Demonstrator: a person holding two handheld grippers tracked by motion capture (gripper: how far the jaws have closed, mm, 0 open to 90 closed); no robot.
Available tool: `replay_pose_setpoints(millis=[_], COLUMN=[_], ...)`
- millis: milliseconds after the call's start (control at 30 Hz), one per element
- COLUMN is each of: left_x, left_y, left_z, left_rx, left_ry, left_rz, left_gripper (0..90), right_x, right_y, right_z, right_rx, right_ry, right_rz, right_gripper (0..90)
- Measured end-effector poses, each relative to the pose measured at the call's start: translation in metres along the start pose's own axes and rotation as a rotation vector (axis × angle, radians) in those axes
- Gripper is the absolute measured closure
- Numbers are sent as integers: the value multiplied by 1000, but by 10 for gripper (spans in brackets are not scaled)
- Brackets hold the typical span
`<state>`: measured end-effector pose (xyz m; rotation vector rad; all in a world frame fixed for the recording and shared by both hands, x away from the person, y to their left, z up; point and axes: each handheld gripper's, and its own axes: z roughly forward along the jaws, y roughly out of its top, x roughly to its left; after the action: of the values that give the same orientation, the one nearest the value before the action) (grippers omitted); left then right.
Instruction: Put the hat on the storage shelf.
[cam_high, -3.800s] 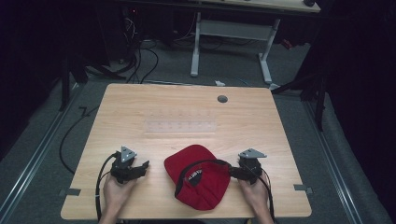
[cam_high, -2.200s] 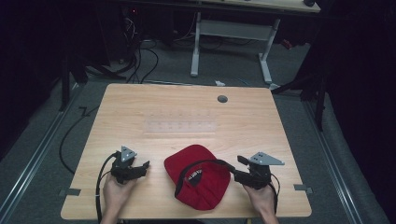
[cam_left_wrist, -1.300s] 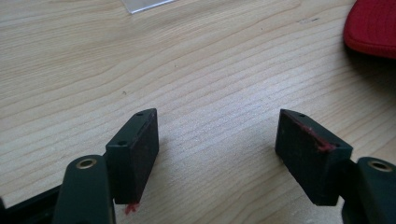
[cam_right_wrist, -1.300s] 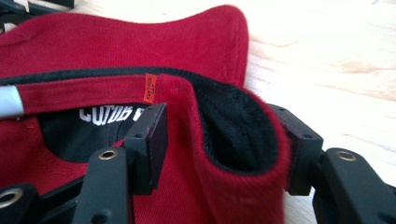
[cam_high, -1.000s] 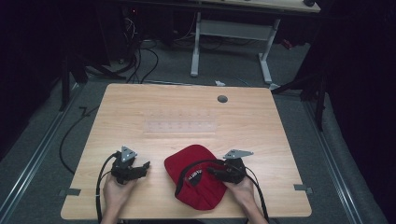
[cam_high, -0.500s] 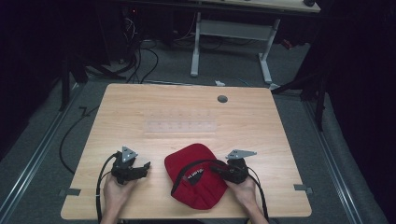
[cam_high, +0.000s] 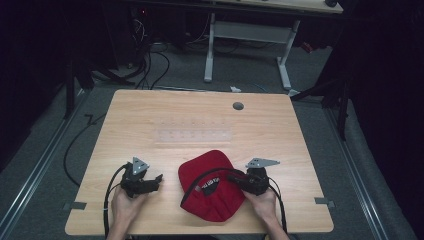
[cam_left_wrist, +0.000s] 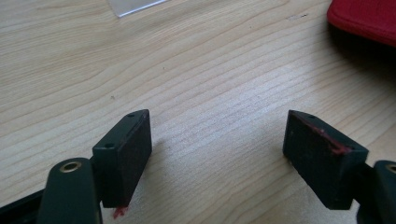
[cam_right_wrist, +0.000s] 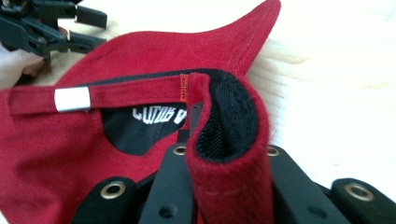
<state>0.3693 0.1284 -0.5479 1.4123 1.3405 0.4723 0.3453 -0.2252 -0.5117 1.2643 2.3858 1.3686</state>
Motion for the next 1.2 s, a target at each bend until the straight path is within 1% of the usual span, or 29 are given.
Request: replay_pose_setpoints(millis=[67,133,200,233,267,367,467,500,600,700,767,800,867,1000,1200], left_x=[0,-1,-5,-6,-7,-11,-16,-20,-28,-38,-44,-46,-52,-60,-76], left_y=[0,-1,-4,-4,-5,-6,-7,-6,-5,-5,-5,-6,-7,-10,-12], left_z=[0,-1,-2,-3,-3,-3,-3,-4,-6,-7,-8,-8,-8,-8,-8], left_rx=[3,0,-13,-9,-13,1,13,12,7,2,0,-2,-4,3,-2], left_ry=[-4,-13,-27,-31,-36,-52,-71,-91,-127,-157,-176,-185,-197,-218,-253], left_rz=[-3,9,52,67,71,72,68,53,49,69,85,84,97,107,126], left_gripper=[240,241,248,258,265,271,272,271,270,264,260,259,257,253,253], right_x=[0,-1,-2,-3,-4,-5,-5,-5,-4,-4,-3,-3,-3,-4,-2], right_y=[2,2,2,2,3,4,6,7,13,17,19,20,22,26,34], right_z=[-3,-4,-5,-6,-6,-9,-11,-12,-16,-19,-21,-22,-23,-26,-27], right_rx=[-11,-15,-19,-22,-25,-39,-41,-44,-55,-62,-76,-79,-89,-99,-107], right_ry=[3,6,7,6,7,14,9,7,-2,-8,-13,-14,-12,-3,1], right_rz=[11,19,29,35,38,60,63,63,57,57,59,61,72,83,88], right_gripper=[844,844,845,845,845,846,846,847,847,847,847,847,847,847,847])
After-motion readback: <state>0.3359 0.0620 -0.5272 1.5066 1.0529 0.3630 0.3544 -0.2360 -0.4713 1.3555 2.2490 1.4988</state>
